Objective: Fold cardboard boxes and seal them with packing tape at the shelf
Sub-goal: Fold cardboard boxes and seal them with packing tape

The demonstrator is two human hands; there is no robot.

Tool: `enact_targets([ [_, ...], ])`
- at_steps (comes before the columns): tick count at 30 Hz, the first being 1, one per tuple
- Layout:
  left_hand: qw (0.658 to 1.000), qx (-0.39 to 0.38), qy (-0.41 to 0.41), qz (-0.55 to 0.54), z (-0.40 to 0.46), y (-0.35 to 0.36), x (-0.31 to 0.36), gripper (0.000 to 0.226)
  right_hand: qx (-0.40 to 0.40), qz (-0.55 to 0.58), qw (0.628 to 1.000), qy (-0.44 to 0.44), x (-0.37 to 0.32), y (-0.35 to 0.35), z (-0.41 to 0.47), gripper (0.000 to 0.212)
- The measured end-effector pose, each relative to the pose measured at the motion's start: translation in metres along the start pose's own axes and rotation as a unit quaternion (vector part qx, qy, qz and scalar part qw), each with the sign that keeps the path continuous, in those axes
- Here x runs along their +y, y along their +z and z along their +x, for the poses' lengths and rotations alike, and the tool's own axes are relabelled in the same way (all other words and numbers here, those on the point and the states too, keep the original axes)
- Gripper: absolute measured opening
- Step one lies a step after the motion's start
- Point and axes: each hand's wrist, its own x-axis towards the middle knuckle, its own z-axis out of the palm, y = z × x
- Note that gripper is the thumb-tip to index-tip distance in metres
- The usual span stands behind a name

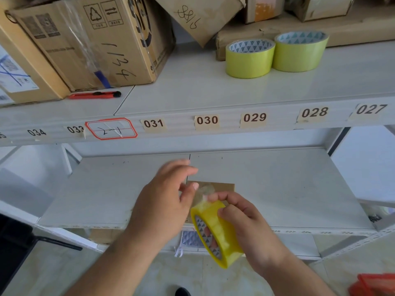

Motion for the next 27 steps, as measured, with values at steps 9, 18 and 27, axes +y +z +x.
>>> enact_targets([
  [9,0.990,0.019,0.105,0.095,-0.022,0.001,0.017,0.015,0.026,-0.041,0.999,-0.012,0.004,0.000,0.006,0.038],
  [18,0.995,-0.040,0.013,0.087,-0.014,0.007,0.010,0.034,0.009,-0.051,0.998,-0.020,0.001,0.006,0.003,0.026],
  [27,0.992,-0.066,-0.009,0.104,-0.011,0.005,0.010,0.028,0.000,-0.074,0.997,-0.028,-0.001,0.005,0.002,0.027],
])
